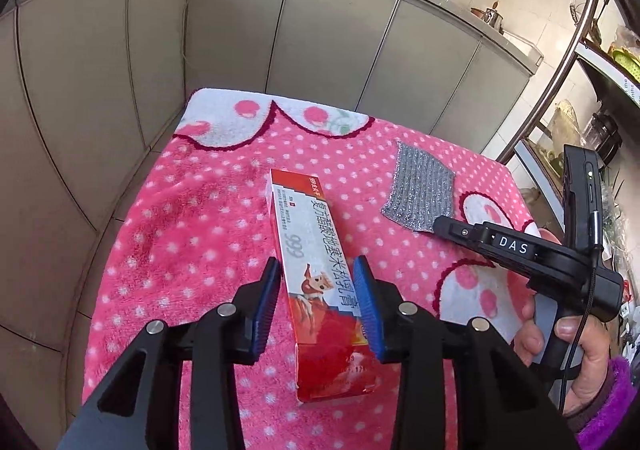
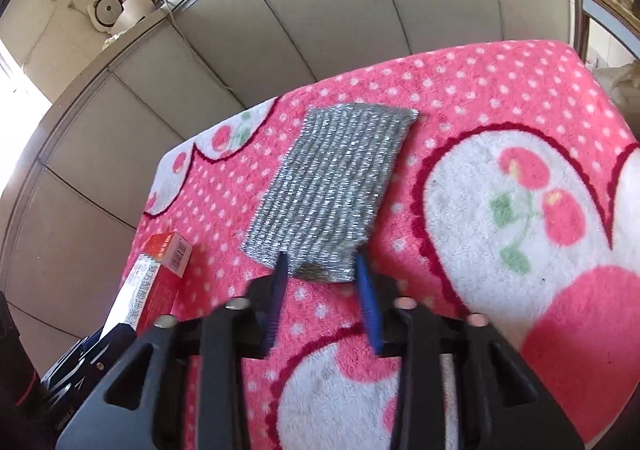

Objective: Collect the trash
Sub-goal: 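Grasp the red-and-white medicine box with the left tool while the right grasps the grey scrubbing pad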

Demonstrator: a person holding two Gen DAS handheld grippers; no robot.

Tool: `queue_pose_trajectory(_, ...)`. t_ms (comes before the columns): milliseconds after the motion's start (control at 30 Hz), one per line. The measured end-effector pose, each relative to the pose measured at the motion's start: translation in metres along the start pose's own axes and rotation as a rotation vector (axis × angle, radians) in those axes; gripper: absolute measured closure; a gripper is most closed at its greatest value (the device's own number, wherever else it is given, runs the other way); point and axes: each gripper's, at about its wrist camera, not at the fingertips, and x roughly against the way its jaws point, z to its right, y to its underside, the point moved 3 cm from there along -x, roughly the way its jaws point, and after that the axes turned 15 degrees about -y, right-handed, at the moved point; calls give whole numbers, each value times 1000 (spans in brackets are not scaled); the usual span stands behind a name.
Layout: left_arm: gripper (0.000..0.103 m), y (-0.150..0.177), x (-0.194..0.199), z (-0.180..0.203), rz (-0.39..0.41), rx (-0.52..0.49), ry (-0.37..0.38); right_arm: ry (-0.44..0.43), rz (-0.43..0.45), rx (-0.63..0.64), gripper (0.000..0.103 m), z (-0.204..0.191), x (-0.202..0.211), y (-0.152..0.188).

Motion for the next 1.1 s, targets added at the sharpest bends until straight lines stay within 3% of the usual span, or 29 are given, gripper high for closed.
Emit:
queue_pose_trajectory(267,67,2,5,4,10,-21,21,-77,-3,2,97,4,57,17)
queue_pose_trajectory(367,68,3,10,7,18,-31,28,-64,-11,34,97,7,91,33)
queue_pose_trajectory(433,76,4,12,11,18,-41,37,-48,-26,27,97,14,109,43)
queue_pose_trajectory(733,80,17,20,38,15,-120,80,38,-94,-11,96,40,142,97)
queue_pose_trajectory(833,81,21,24,45,18,-141,88,90,-102,15,87,39,149,103)
queue_pose_trajectory(900,82,22,27,47,20,-145,97,117,-93,12,70,42,155,104)
queue_pose_trajectory(1000,82,23,30,49,25,-148,104,119,-61,-10,61,48,160,97)
queue_pose_trajectory(1100,82,22,32,48,27,-148,107,105,-48,-21,59,47,154,88)
